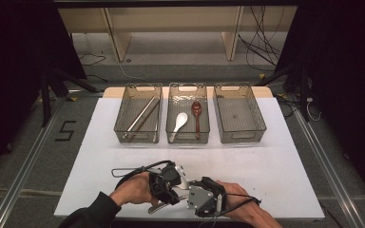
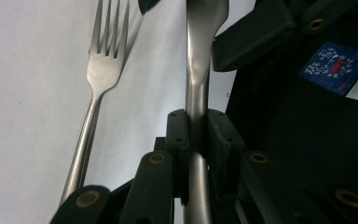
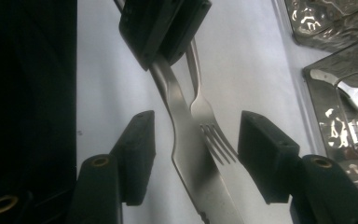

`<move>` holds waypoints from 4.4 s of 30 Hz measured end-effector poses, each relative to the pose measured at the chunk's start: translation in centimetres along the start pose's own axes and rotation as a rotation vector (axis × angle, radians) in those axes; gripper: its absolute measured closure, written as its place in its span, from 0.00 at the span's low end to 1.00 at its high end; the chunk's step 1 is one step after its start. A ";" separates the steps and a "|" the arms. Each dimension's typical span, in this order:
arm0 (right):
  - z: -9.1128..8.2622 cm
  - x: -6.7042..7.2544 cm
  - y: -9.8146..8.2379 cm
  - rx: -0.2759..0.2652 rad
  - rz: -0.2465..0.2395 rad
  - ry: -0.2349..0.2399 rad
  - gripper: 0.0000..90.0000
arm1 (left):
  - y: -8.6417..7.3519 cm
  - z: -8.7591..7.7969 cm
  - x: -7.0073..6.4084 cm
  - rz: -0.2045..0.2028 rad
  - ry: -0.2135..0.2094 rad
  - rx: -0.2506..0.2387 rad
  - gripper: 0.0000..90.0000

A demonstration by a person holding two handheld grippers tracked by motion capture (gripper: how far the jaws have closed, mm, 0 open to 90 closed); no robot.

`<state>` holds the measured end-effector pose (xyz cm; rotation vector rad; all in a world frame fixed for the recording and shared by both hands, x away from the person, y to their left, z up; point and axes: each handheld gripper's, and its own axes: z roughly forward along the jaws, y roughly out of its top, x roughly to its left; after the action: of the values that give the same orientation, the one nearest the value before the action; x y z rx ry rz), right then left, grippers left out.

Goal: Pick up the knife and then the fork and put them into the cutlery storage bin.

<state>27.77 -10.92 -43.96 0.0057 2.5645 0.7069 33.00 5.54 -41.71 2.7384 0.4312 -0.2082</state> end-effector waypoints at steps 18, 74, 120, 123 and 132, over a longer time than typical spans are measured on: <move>0.1 0.5 -0.2 0.026 -0.094 -0.019 0.74 | 0.4 0.0 0.0 0.007 -0.028 0.024 0.88; -3.2 -7.2 -5.5 0.071 0.186 -0.130 0.99 | -4.4 -5.6 3.2 -0.140 0.250 -0.329 0.29; -0.9 -28.0 -10.5 0.205 1.050 -0.247 0.99 | -7.5 -3.5 3.0 -0.178 0.340 -0.427 0.23; -0.7 -28.5 -10.6 0.213 1.072 -0.248 0.99 | -7.5 -3.5 3.1 -0.179 0.340 -0.427 0.23; -0.1 -29.4 -11.0 0.232 1.111 -0.241 0.99 | -7.5 -3.4 3.2 -0.169 0.333 -0.416 0.23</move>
<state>55.10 -24.25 -36.16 1.5591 2.2243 0.6759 33.88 14.35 -41.65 2.3260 0.7079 0.2721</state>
